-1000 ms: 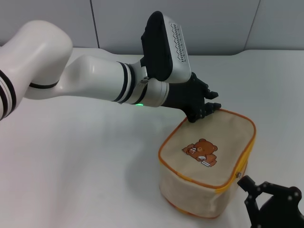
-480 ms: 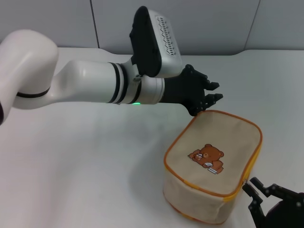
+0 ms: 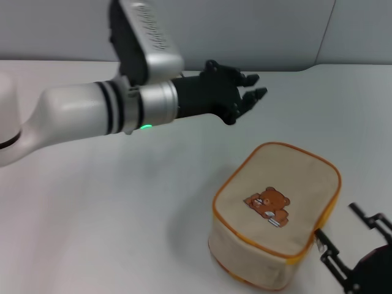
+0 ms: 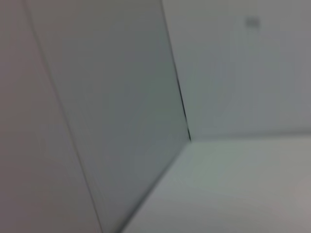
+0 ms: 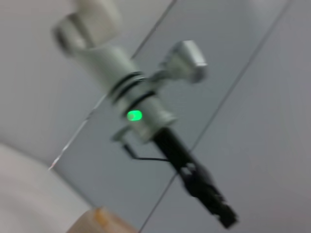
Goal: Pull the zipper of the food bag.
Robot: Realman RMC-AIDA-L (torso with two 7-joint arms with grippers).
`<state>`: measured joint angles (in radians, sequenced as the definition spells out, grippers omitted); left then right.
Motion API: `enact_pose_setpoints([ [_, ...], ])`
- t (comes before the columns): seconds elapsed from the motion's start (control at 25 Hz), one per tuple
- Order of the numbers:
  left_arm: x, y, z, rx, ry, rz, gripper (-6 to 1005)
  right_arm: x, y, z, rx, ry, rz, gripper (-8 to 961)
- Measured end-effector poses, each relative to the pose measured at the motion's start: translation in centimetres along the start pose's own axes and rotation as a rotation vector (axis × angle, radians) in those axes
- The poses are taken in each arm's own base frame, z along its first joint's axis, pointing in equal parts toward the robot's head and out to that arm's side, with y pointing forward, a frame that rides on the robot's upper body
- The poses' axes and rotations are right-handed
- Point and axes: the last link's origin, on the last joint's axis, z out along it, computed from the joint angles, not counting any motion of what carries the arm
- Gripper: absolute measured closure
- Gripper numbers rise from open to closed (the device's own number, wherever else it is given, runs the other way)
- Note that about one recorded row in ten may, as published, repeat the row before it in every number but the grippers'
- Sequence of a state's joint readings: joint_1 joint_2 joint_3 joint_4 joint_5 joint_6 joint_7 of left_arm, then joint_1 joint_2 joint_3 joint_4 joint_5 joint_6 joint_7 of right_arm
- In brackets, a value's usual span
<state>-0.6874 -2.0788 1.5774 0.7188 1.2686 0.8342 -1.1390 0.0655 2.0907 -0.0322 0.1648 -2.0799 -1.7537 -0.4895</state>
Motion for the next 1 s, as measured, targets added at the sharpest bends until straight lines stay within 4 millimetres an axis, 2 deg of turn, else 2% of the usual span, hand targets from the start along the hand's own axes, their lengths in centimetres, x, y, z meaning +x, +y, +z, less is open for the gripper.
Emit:
enact_pose_setpoints([
  [0.28,-0.6,-0.1,-3.4,0.039,0.149,-0.061,748,-0.3,-2.2,-0.6,0.102,-0.043,0.131,368],
  [0.32,-1.0,0.3,-4.4,0.032,0.18,-0.077,730,-0.2,-3.1,-0.6,0.131,-0.056,0.187,296],
  [0.4,-1.2,0.6,-5.0,0.024,0.197,-0.087,693,-0.1,-3.5,-0.5,0.138,-0.064,0.214,153],
  [0.48,-1.8,1.2,-6.4,0.013,0.234,-0.105,625,0.1,-4.4,-0.3,0.144,-0.088,0.286,140],
  [0.52,-2.2,2.0,-8.0,-0.005,0.281,-0.107,577,0.2,-4.8,-0.1,0.138,-0.099,0.319,133],
  [0.6,-2.4,2.6,-8.7,-0.021,0.303,-0.103,480,0.5,-5.8,0.3,0.109,-0.118,0.397,121],
  [0.64,-2.9,3.9,-10.3,-0.064,0.339,-0.088,431,0.9,-7.2,1.0,0.046,-0.126,0.49,114],
  [0.68,-2.9,3.9,-10.3,-0.064,0.339,-0.088,382,0.9,-7.2,1.0,0.046,-0.126,0.49,114],
  [0.72,-3.6,5.3,-11.9,-0.12,0.353,-0.068,333,1.4,-8.5,1.8,-0.047,-0.118,0.577,114],
  [0.76,-3.6,5.3,-11.9,-0.12,0.353,-0.068,285,1.4,-8.5,1.8,-0.047,-0.118,0.577,114],
  [0.8,-4.1,6.0,-12.7,-0.151,0.35,-0.063,236,1.5,-9.0,2.3,-0.111,-0.105,0.619,114],
  [0.88,-6.0,7.7,-15.3,-0.25,0.312,-0.09,234,1.5,-10.4,4.8,-0.426,-0.036,0.72,113],
  [0.92,-6.0,7.7,-15.3,-0.25,0.312,-0.09,233,1.5,-10.4,4.8,-0.426,-0.036,0.72,113],
  [1.0,-7.0,8.4,-16.3,-0.276,0.282,-0.115,231,1.1,-10.4,5.9,-0.589,-0.011,0.741,113],
])
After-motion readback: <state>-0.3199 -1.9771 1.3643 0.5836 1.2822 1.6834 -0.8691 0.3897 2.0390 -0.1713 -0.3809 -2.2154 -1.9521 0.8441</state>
